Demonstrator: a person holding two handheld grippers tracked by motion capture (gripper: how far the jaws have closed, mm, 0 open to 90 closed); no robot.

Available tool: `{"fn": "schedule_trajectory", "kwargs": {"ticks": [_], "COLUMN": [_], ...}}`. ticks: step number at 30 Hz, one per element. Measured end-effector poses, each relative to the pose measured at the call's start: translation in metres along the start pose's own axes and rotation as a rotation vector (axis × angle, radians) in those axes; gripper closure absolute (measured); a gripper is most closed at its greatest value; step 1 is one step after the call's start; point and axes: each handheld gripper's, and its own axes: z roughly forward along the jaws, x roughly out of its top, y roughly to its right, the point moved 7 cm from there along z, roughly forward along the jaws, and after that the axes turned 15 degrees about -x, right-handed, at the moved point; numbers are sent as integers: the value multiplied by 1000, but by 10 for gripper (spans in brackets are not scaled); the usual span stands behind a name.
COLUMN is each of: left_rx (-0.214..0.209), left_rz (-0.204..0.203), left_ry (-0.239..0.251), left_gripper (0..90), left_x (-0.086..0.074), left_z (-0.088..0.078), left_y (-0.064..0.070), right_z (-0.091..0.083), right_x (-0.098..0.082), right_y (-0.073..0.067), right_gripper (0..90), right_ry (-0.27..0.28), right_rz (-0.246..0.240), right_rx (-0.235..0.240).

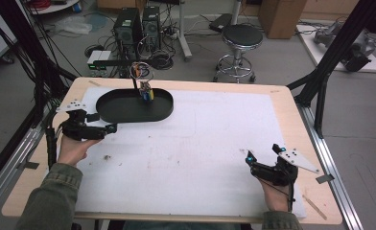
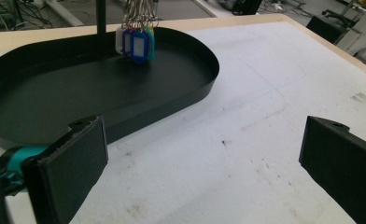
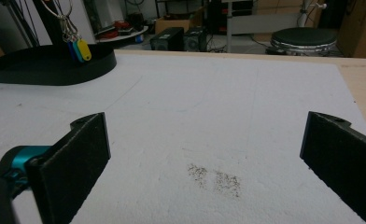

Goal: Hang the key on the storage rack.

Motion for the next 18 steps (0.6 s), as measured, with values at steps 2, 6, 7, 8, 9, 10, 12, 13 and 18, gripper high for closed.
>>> {"fn": "schedule_trajectory", "kwargs": {"ticks": [2, 6, 7, 8, 9, 10, 12, 13, 18], "left_rx": [5, 19, 19, 18, 21, 20, 29, 34, 57], "left_rz": [1, 20, 23, 30, 35, 38, 39, 37, 29], "left_ry": [-3, -16, -14, -14, -11, -14, -17, -18, -15], "left_gripper": [17, 17, 17, 17, 17, 17, 17, 17, 16], "left_x": [-3, -8, -8, -8, -8, -9, -12, -14, -24], "left_z": [-2, -5, -6, -7, -8, -8, -10, -11, -18], "left_y": [1, 6, 7, 9, 11, 12, 12, 12, 11], "right_z": [0, 0, 0, 0, 0, 0, 0, 0, -1], "right_x": [0, 0, 0, 0, 0, 0, 0, 0, 0], "right_y": [1, 1, 1, 1, 1, 1, 1, 1, 1], "right_gripper": [5, 5, 5, 5, 5, 5, 5, 5, 5], "right_ry": [3, 3, 3, 3, 3, 0, -1, 0, 0], "right_rz": [-2, -3, -4, -4, -2, 1, 1, 2, 4], "right_rx": [-2, -2, -2, -3, -2, -4, -4, -4, -5]}}
